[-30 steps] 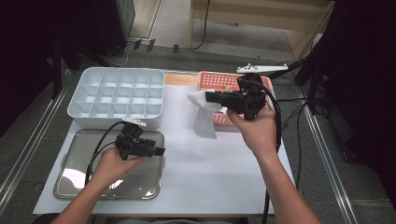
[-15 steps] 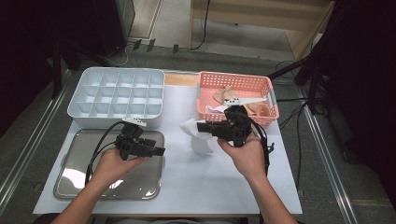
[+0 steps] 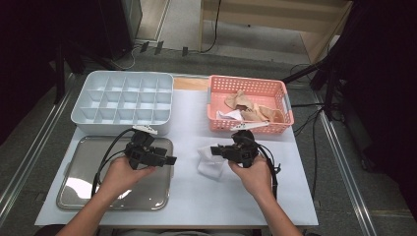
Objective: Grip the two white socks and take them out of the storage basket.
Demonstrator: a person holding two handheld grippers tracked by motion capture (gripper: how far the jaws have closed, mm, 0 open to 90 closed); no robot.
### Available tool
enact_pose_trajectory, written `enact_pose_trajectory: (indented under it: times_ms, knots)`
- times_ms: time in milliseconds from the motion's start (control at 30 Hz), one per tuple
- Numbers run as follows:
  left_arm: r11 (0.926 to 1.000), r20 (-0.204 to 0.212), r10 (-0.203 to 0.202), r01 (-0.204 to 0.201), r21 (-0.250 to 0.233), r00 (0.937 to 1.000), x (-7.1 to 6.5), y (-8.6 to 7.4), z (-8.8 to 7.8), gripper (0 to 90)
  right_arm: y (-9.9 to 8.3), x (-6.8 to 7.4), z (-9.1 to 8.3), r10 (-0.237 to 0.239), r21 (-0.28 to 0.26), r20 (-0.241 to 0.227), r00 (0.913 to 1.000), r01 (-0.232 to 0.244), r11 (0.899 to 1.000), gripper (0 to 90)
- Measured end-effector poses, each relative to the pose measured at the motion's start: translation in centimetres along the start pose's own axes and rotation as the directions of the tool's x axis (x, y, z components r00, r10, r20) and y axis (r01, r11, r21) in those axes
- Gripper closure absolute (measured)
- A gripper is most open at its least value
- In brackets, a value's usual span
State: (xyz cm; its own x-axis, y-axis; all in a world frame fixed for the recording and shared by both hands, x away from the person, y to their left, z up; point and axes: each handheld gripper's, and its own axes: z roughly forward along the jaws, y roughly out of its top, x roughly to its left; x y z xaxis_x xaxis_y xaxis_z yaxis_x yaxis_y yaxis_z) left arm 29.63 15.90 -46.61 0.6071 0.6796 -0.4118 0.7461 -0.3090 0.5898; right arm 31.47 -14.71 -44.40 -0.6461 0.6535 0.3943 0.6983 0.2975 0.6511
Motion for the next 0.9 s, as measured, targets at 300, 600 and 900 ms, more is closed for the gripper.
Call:
enact_pose_trajectory:
  times_ms: [300,600,900]
  knots:
    - [1.0000,0.007,0.005,-0.005,0.007,1.0000,-0.2,0.3,1.0,40.8,-0.3,-1.9,3.4,0.015,0.042,0.031,0.9994,-0.017,0.999,88.0]
    - [0.9997,0.035,-0.019,0.019,-0.017,0.9992,0.2,1.2,1.8,41.0,0.1,-3.0,5.5,-0.030,0.035,0.043,0.9987,0.028,0.999,87.7]
    - [0.9991,-0.007,0.039,-0.039,0.018,0.9992,-0.2,0.8,1.8,41.6,-0.3,-3.6,5.9,-0.064,0.014,0.023,0.9977,0.064,0.998,85.7]
